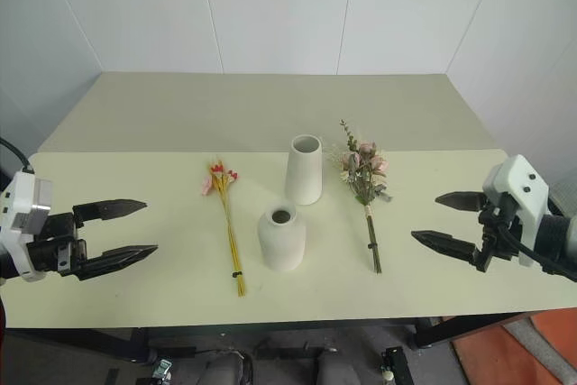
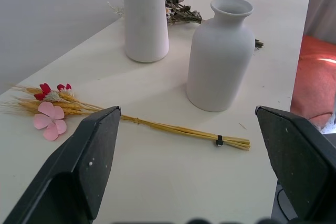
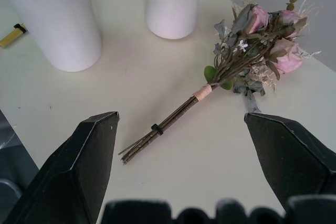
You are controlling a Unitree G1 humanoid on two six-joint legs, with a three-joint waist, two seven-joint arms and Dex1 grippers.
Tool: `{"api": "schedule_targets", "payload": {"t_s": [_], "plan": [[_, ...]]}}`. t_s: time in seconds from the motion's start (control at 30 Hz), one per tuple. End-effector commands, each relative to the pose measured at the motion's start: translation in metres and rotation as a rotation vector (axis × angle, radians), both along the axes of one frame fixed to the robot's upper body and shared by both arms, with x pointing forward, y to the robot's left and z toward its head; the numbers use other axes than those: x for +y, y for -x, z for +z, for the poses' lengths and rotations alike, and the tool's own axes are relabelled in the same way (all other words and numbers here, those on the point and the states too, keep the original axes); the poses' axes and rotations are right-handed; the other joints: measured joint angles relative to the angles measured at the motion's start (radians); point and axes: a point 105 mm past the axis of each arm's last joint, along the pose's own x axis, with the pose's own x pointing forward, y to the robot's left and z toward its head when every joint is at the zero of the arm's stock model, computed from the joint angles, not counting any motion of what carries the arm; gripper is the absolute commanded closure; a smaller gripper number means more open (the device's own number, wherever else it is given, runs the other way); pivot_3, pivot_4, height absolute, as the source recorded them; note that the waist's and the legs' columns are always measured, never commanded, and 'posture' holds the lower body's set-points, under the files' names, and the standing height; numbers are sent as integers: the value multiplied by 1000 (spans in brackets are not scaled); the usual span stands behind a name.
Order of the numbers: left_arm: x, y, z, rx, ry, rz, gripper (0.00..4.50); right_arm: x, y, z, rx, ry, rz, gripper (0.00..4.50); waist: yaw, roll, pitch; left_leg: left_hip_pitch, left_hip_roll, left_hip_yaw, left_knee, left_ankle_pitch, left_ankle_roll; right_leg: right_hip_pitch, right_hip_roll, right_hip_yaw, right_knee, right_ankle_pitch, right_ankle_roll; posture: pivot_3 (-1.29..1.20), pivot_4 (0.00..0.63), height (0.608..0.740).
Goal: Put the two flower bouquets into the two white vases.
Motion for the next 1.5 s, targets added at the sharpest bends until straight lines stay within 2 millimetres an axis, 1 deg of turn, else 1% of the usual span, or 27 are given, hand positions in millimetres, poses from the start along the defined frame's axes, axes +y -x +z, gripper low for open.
{"api": "schedule_targets", "payload": {"t_s": [0.03, 0.4, 0.5, 0.6, 0.7, 0.87, 0.93, 1.0, 1.03, 1.17, 1.3, 1.33, 1.4, 1.5], "plan": [[0, 0, 9, -56, -27, 0, 36, 1, -2, 10, -37, 0, 7, 0, 0, 0, 0, 0, 0, 0, 0, 0, 0, 0, 0, 0, 0, 0, 0, 0, 150, 740], [0, 0, 10, -62, -21, 2, 36, 5, -4, 9, -14, 2, 23, 0, 0, 0, 0, 0, 0, 0, 0, 0, 0, 0, 0, 0, 0, 0, 0, 0, 150, 740], [0, 0, 10, -62, -22, 0, 36, 3, -7, 10, -8, -2, -3, 0, 0, 0, 0, 0, 0, 0, 0, 0, 0, 0, 0, 0, 0, 0, 0, 0, 150, 740], [-2, -2, 11, -66, -24, -11, 36, 6, -13, 6, 61, -7, -59, 0, -2, 0, 0, 0, 0, 0, 0, 0, 0, 0, 0, 0, 0, 0, 0, 0, 150, 740], [-6, -6, 15, -83, -19, -38, 36, 14, -30, -1, 179, -70, -163, 0, -7, 0, 0, 0, 1, 1, 0, 0, 0, -1, 0, 0, 0, 0, -1, 0, 150, 740], [-18, -12, 19, -111, 2, -84, 36, 26, -72, -18, 331, -90, -398, 0, -12, 0, 0, -1, 1, 1, -1, 0, 0, -3, 1, 1, 0, 1, -2, 0, 150, 740], [-20, -13, 20, -117, 4, -90, 36, 29, -87, -27, 384, -69, -490, 0, -12, 0, 0, -6, 0, 2, -1, 0, 1, -8, 1, 2, 1, 1, -2, 0, 150, 740], [-21, -14, 21, -124, 9, -87, 36, 32, -99, -36, 403, -30, -546, 0, -11, 0, 0, -13, 0, 1, -1, 1, 1, -14, 2, 2, 3, 4, -2, 0, 150, 740], [-21, -15, 21, -126, 12, -87, 36, 33, -103, -39, 416, -29, -567, 0, -9, 0, 0, -15, 0, 1, 0, 1, 1, -15, 2, 2, 3, 9, -1, 0, 150, 740], [-22, -13, 20, -125, 14, -84, 36, 42, -121, -55, 451, 7, -613, 0, -4, 0, 0, -18, 0, 1, -1, 0, 2, -17, 2, 2, 1, 8, 0, 0, 150, 740], [-20, -11, 19, -125, 11, -72, 36, 49, -131, -70, 484, 53, -624, 0, -5, 0, 0, -18, 0, 1, 0, 0, 2, -17, 2, 2, 1, 9, 0, 0, 150, 740], [-20, -10, 19, -126, 10, -69, 0, 51, -132, -72, 486, 60, -614, 368, -6, 0, 0, -18, 0, 1, 0, 0, 2, -17, 2, 2, 1, 9, 0, 0, 150, 740], [-19, -8, 19, -127, 9, -63, 0, 54, -133, -72, 482, 57, -597, 823, -6, 0, 0, -16, 0, 1, 0, 0, 2, -15, 2, 2, 2, 9, 0, 0, 150, 740], [-17, -5, 19, -125, 5, -49, 0, 56, -135, -63, 451, 35, -581, 1884, -7, 0, 0, -15, 1, 1, 0, 0, 2, -15, 2, 1, 2, 8, 2, 0, 150, 740]]}}
